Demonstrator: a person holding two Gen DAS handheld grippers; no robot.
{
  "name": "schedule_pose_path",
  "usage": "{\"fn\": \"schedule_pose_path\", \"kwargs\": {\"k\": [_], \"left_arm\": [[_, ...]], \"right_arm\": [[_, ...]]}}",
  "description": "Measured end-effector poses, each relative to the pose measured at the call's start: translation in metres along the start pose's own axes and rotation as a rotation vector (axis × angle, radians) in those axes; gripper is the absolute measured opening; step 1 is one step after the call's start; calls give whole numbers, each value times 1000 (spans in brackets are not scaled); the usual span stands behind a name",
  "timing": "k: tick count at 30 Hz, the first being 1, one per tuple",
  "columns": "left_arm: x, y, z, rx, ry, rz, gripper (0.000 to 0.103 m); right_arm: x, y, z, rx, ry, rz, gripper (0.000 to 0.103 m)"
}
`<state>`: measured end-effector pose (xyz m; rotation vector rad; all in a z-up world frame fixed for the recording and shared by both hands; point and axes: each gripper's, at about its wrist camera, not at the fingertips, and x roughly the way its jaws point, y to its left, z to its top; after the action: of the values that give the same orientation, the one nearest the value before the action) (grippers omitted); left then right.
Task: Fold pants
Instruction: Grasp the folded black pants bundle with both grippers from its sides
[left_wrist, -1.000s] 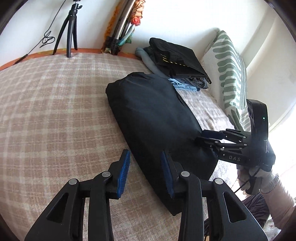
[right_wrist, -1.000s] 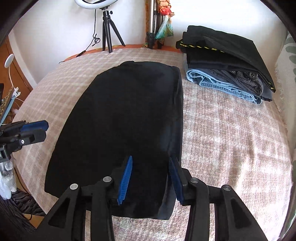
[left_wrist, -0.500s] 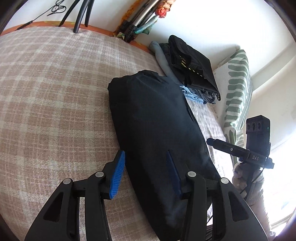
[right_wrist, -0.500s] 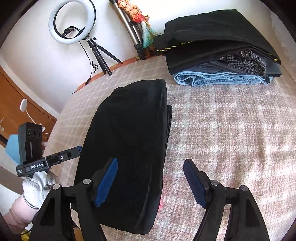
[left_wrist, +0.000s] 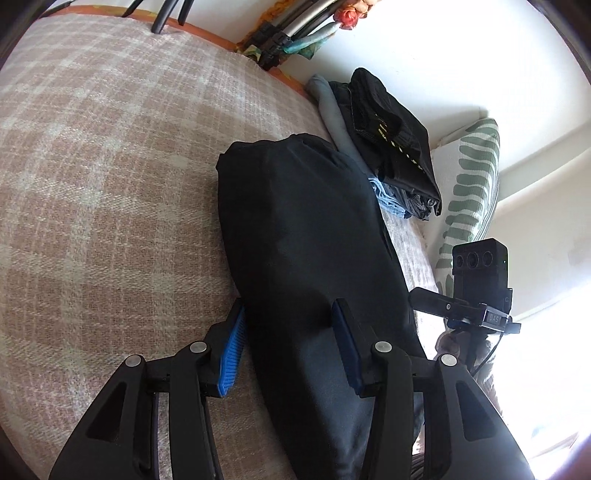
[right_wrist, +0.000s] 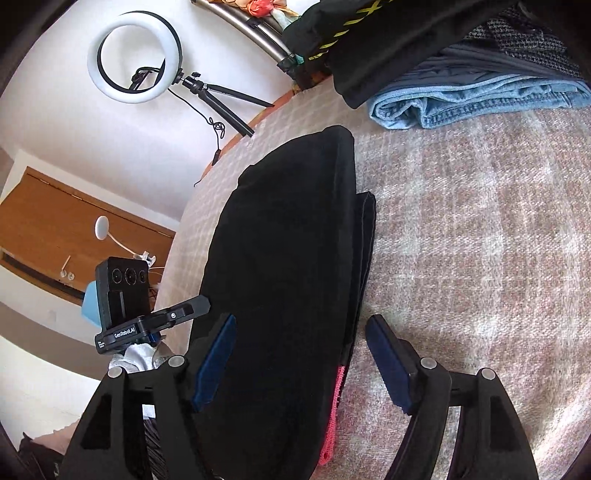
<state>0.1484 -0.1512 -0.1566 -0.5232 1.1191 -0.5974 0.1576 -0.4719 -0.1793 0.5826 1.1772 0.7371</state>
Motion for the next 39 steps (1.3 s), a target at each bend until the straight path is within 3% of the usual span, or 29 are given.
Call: {"fn": "schedule_pose_path", "kwargs": {"k": [9,11,13,15,19,24,30,35,39], "left_arm": [[6,-4,4,12,-6,-20,44],[7,-6,4,23,-8,-17,44],[9,-7,5,24,-12,-21,44],[9,-8,5,26,-17,-11,42],[11,-14,3,68,-28,39,33],[11,-24,1,142,-40,93,29],[12,-30,-1,186,-58,132,25],[-1,-46,-3,252,-103,126,12],[-6,-54,-5,287,-118,121,11]], "right_arm": [[14,4,2,-31,-4,60,65],[15,6,0,-35,-6,35,58],[15,3,-1,-6,-15,23,41],[15,2,-4,9,-26,20,36],[18,23,-7,-53,-33,-104,25],[25,50,-11,-141,-37,-268,22],[28,53,-11,-150,-50,-325,22],[24,73,-16,-206,-91,-380,13],[19,80,-21,-223,-109,-399,11]]}}
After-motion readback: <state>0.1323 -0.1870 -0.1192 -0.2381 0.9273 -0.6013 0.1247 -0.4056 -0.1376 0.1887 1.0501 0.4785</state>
